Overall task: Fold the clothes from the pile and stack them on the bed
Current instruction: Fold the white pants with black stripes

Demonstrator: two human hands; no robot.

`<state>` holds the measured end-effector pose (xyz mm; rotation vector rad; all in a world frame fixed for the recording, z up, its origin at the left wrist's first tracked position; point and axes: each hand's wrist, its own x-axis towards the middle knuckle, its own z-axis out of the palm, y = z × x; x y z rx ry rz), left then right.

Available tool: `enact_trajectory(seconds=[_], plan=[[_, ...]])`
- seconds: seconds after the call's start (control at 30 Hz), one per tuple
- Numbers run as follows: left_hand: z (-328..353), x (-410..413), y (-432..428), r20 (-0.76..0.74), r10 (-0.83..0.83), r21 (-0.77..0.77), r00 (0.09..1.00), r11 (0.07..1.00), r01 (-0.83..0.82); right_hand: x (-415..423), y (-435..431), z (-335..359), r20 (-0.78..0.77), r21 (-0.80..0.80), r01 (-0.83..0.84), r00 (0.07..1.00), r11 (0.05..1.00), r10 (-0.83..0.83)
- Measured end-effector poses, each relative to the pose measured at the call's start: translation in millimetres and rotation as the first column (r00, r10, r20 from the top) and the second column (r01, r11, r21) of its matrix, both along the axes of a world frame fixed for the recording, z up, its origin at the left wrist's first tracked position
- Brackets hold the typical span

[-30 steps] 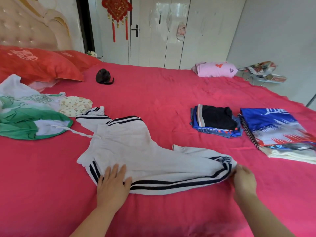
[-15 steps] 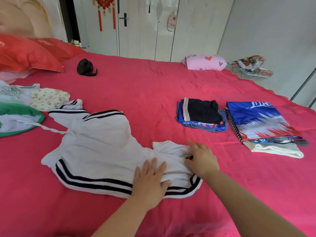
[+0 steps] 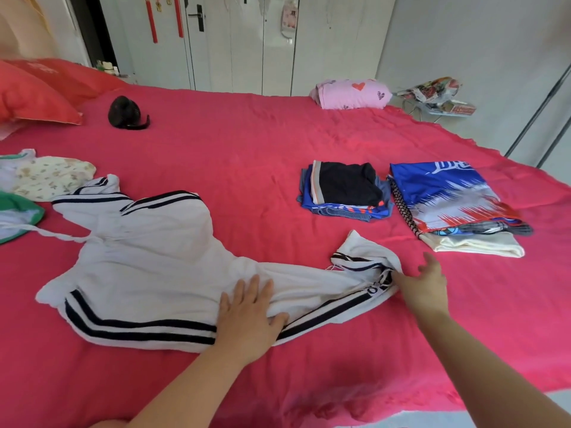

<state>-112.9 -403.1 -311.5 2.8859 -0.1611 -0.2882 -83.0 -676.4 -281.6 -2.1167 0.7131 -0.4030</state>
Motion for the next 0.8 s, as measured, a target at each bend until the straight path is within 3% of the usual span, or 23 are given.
enact_trajectory(seconds=[0.03, 0.1, 0.17, 0.27, 0.33, 0.4, 0.47, 0.5, 0.57, 0.7, 0.8], plan=[[2, -1, -1, -0.011, 0.002, 0.002, 1.000, 1.000, -0.002, -3, 7, 4, 0.047, -0.199, -0.085, 0.994, 0.976, 0.096], [8, -3, -3, 0.017, -0.006, 0.012, 1.000, 1.000, 0.006, -8, 26, 8, 0.053, -0.569, -0.232, 0.947, 0.789, 0.317], [17, -6, -12, 0.116, -0.086, 0.022, 0.990, 0.996, 0.084, -2, 37, 10, -0.100, -0.713, -0.350, 0.908, 0.607, 0.407], [29, -10, -37, 0.157, -0.258, -0.022, 0.953, 0.964, 0.264, 11, 38, 15, -0.406, -0.628, -0.490, 0.869, 0.604, 0.283], [30, -10, -53, 0.130, -0.326, -0.029, 0.936, 0.943, 0.333, 18, 27, 14, -0.505, -0.599, -0.521, 0.835, 0.609, 0.217], [28, -9, -63, 0.118, -0.368, -0.016, 0.923, 0.928, 0.372, 17, 11, 17, -0.370, -0.554, -0.404, 0.903, 0.728, 0.219], [26, -9, -70, 0.110, -0.377, -0.039, 0.920, 0.923, 0.383, 12, -7, 27, -0.125, -0.319, -0.184, 0.981, 0.930, 0.152], [24, -9, -72, 0.114, -0.382, -0.054, 0.917, 0.919, 0.390, 10, -18, 31, -0.050, -0.189, -0.079, 0.996, 0.979, 0.071], [23, -8, -79, 0.137, -0.395, -0.069, 0.908, 0.911, 0.406, 6, -39, 31, -0.050, 0.007, 0.061, 0.997, 0.998, -0.061], [18, -9, -97, 0.173, -0.447, -0.095, 0.877, 0.879, 0.467, -9, -58, 17, -0.140, 0.167, 0.216, 0.971, 0.962, -0.194], [19, -3, -111, 0.187, -0.318, -0.320, 0.930, 0.875, 0.363, -12, -67, 17, -0.019, 0.259, 0.277, 0.959, 0.925, -0.281]])
